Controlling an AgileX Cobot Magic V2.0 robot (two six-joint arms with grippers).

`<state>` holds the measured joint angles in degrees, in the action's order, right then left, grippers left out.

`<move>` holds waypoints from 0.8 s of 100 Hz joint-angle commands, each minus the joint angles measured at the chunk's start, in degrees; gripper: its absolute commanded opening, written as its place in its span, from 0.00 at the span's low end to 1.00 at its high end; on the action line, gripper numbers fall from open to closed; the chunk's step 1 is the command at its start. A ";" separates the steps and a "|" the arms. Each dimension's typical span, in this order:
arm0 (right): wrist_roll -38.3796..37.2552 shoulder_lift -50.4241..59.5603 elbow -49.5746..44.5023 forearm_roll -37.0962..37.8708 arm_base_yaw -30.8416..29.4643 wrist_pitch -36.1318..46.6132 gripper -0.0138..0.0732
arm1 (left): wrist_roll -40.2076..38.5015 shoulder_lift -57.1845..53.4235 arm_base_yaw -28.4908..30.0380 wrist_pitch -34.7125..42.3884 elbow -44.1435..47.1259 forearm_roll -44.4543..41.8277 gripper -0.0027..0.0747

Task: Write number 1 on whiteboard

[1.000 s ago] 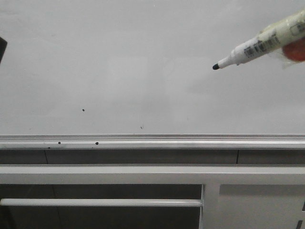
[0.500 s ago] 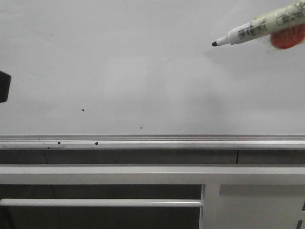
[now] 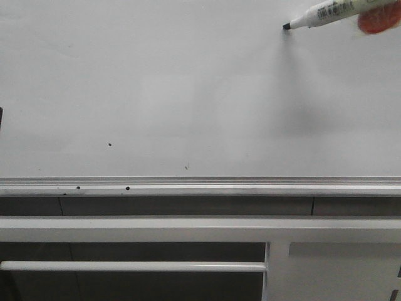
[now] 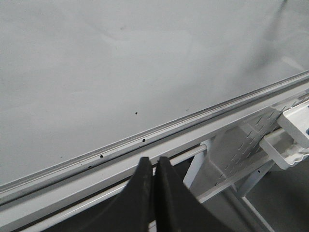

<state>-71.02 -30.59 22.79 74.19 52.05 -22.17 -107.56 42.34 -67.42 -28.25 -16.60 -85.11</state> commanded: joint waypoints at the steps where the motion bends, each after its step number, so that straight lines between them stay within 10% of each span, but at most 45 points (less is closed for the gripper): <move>1: -0.05 -0.51 0.60 2.36 -0.09 -2.69 0.11 | -0.71 -0.21 -0.08 -1.33 -1.48 -3.28 0.01; 80: -3.76 -12.90 -1.07 1.67 -0.09 9.86 0.11 | -0.71 -0.21 -0.08 -0.56 -1.60 -5.26 0.01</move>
<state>-74.33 -43.95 18.60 73.40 52.27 -18.16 -107.81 42.34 -67.42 -29.51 -16.60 -85.79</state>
